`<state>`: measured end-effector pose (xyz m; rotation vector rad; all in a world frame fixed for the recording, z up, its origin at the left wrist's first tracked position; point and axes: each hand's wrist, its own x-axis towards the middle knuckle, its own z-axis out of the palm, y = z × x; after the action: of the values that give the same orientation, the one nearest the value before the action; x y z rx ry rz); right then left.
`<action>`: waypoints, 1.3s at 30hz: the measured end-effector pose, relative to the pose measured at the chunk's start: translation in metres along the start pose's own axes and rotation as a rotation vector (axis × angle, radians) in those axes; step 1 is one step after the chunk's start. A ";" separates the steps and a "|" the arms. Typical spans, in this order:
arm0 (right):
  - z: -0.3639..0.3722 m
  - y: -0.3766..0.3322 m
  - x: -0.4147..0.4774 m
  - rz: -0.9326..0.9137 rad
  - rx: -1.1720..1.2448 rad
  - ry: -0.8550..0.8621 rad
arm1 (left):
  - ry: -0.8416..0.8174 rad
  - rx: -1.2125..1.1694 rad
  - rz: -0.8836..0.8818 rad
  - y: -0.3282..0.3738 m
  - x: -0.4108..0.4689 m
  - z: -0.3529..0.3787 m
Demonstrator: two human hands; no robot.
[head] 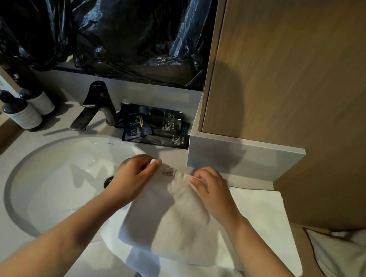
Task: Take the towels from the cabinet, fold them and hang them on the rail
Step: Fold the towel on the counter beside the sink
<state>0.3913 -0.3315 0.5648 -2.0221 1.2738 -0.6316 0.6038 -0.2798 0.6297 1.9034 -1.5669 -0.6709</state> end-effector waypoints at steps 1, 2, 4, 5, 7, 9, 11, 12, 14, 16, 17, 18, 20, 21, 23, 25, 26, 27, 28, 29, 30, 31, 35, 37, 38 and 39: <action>0.001 -0.001 -0.001 -0.009 0.009 0.041 | 0.010 -0.017 -0.035 0.001 0.000 -0.001; 0.003 -0.002 -0.002 -0.017 0.018 0.072 | 0.020 -0.034 -0.063 0.001 -0.001 -0.002; 0.005 -0.002 -0.004 -0.028 0.030 0.092 | 0.022 -0.050 -0.092 0.002 -0.001 -0.003; 0.007 -0.001 -0.005 -0.027 0.025 0.085 | 0.016 -0.048 -0.093 0.002 -0.002 -0.003; 0.009 0.000 -0.003 -0.016 0.010 0.058 | 0.003 -0.040 -0.071 0.003 -0.002 -0.002; 0.009 0.003 0.000 0.001 -0.012 0.011 | -0.004 -0.033 -0.036 0.005 -0.003 -0.001; 0.006 0.009 0.002 0.004 -0.079 -0.049 | -0.008 -0.020 -0.001 0.005 -0.003 -0.001; 0.003 0.012 0.002 0.004 -0.119 -0.080 | -0.007 -0.009 0.017 0.004 -0.003 -0.002; -0.006 0.020 0.001 -0.001 -0.192 -0.137 | -0.001 0.013 0.048 0.004 -0.003 -0.004; -0.016 0.030 -0.003 0.003 -0.236 -0.174 | 0.016 0.031 0.072 0.005 -0.003 -0.006; -0.021 0.035 -0.004 0.012 -0.252 -0.191 | 0.022 0.047 0.084 0.005 -0.003 -0.007; -0.027 0.040 -0.004 0.022 -0.269 -0.209 | 0.026 0.066 0.099 0.005 -0.004 -0.007; -0.039 0.048 -0.003 0.050 -0.320 -0.250 | 0.034 0.100 0.131 0.004 -0.004 -0.009; -0.045 0.052 -0.003 0.072 -0.349 -0.277 | 0.039 0.107 0.139 0.004 -0.004 -0.011; -0.056 0.062 -0.003 0.102 -0.440 -0.308 | 0.044 0.108 0.152 0.004 -0.003 -0.013; -0.066 0.075 -0.006 0.113 -0.526 -0.290 | 0.050 0.121 0.155 0.003 -0.002 -0.015; -0.072 0.081 -0.009 0.119 -0.545 -0.280 | 0.055 0.132 0.155 0.003 -0.002 -0.017; -0.077 0.087 -0.012 0.124 -0.559 -0.275 | 0.057 0.142 0.161 0.003 -0.001 -0.018; -0.081 0.091 -0.015 0.124 -0.561 -0.278 | 0.053 0.155 0.173 0.003 -0.001 -0.019; -0.085 0.095 -0.017 0.127 -0.558 -0.279 | 0.046 0.178 0.188 0.003 -0.001 -0.020; -0.089 0.099 -0.018 0.141 -0.545 -0.270 | 0.035 0.212 0.199 0.003 0.000 -0.021; -0.092 0.101 -0.020 0.152 -0.534 -0.257 | 0.019 0.250 0.202 0.003 0.000 -0.021; -0.104 0.104 -0.025 0.155 -0.592 -0.253 | -0.071 0.350 0.185 0.002 0.005 -0.026; -0.111 0.106 -0.028 0.164 -0.592 -0.235 | -0.073 0.375 0.193 0.005 0.006 -0.028; -0.115 0.107 -0.029 0.167 -0.569 -0.219 | -0.061 0.385 0.205 0.006 0.007 -0.028; -0.120 0.108 -0.031 0.180 -0.542 -0.208 | -0.049 0.393 0.214 0.007 0.007 -0.028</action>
<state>0.2315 -0.3693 0.5633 -2.2807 1.5931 0.0217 0.6195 -0.2841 0.6547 1.9568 -2.0160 -0.3357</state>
